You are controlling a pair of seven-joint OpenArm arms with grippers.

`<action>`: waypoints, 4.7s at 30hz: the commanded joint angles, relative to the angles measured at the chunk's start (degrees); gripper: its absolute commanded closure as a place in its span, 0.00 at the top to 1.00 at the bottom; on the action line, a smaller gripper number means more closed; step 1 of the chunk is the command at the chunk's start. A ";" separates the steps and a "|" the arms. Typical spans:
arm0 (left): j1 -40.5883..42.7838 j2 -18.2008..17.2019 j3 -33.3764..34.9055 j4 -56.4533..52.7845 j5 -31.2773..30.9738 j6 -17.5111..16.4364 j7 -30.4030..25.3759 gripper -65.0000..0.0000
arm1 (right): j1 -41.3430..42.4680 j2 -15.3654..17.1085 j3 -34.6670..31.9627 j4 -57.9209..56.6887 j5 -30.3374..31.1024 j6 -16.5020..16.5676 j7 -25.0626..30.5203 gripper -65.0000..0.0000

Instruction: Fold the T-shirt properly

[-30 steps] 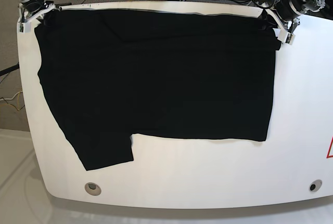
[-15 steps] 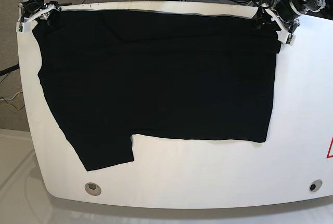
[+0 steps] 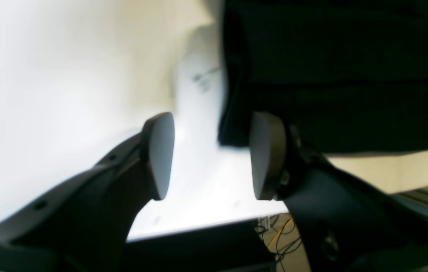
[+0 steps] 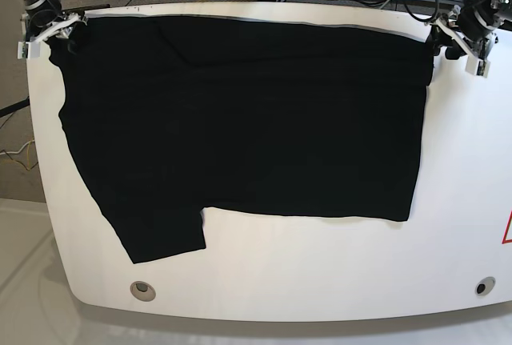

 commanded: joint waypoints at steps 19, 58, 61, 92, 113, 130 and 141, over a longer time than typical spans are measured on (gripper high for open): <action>-0.62 -1.33 0.73 7.11 -1.44 -0.36 -2.80 0.48 | 3.08 0.82 5.01 6.14 -0.13 0.34 0.94 0.50; -42.14 -6.11 6.59 -22.51 9.01 -3.93 -4.60 0.44 | 50.43 7.11 -18.65 -36.14 -21.95 -1.76 3.44 0.53; -44.46 -6.09 7.40 -26.24 8.84 -3.72 -6.20 0.44 | 52.40 7.27 -18.39 -39.90 -22.31 -2.37 4.53 0.53; -55.58 -3.25 12.38 -50.11 10.18 -2.35 -10.74 0.45 | 57.22 11.61 -17.55 -61.99 -24.30 -3.52 18.49 0.53; -54.87 -2.62 12.58 -49.06 9.60 -2.72 -11.97 0.46 | 57.30 11.67 -17.98 -64.95 -23.44 -3.58 17.30 0.46; -55.03 -1.70 13.16 -49.39 10.83 -3.80 -13.52 0.44 | 57.09 11.27 -17.90 -61.72 -24.02 -2.59 12.25 0.51; -55.28 -0.25 13.45 -49.19 10.61 -3.43 -13.68 0.44 | 56.86 11.61 -17.81 -62.11 -24.03 -2.75 14.69 0.54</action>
